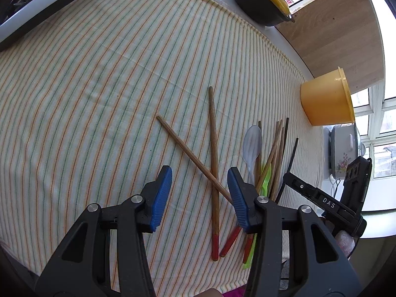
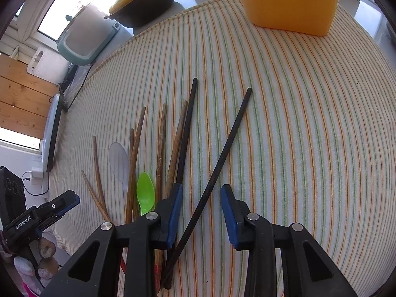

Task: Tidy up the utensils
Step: 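Lower the right tool onto a black chopstick while the left tool grasps a wooden chopstick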

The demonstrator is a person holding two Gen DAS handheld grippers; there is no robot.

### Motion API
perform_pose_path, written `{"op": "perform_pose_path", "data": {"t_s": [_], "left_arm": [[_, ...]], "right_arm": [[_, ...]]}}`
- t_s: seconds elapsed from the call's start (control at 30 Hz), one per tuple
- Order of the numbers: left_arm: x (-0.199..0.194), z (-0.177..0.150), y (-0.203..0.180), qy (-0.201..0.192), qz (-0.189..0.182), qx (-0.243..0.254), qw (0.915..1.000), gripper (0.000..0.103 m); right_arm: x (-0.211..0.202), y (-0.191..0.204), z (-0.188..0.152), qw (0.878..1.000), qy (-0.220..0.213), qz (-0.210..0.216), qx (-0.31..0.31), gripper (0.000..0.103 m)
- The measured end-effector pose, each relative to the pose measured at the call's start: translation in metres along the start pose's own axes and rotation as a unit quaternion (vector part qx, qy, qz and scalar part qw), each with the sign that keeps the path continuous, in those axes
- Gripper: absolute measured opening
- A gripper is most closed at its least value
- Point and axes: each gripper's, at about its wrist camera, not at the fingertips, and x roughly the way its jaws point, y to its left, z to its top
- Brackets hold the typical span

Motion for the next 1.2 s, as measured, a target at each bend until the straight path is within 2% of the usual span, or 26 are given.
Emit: {"op": "perform_pose_path", "data": {"t_s": [0.2,0.33,0.47,0.77,0.97,1.1,1.17,1.2], "left_arm": [[0.010,-0.014,-0.008,0.010,0.003,-0.038,0.9992,0.044],[0.017,-0.027,-0.016,0.011,0.005,-0.061,0.9980,0.036],[0.015,-0.035,-0.026,0.002,0.004,-0.067,0.9978,0.030],[0.030,-0.035,-0.036,0.012,0.023,-0.066,0.9975,0.028],[0.041,-0.032,-0.039,0.020,0.035,-0.061,0.9973,0.028],[0.043,-0.029,-0.037,0.022,0.027,-0.064,0.9973,0.027],[0.044,-0.029,-0.036,0.023,0.032,-0.063,0.9973,0.018],[0.043,-0.028,-0.034,0.022,0.030,-0.062,0.9974,0.018]], "right_arm": [[-0.001,-0.009,0.003,1.000,0.020,0.020,-0.001,0.029],[0.000,-0.011,0.005,0.999,0.035,0.030,-0.012,0.027],[0.001,-0.010,0.007,0.998,0.042,0.038,-0.024,0.027],[0.002,-0.017,0.008,0.998,0.043,0.054,0.004,0.024],[0.004,-0.015,0.009,0.998,0.046,0.038,0.013,0.022],[0.007,-0.004,0.012,0.999,0.048,0.013,-0.004,0.019],[0.009,0.001,0.013,0.999,0.050,-0.001,-0.015,0.016],[0.010,0.004,0.014,0.998,0.052,-0.007,-0.022,0.015]]}}
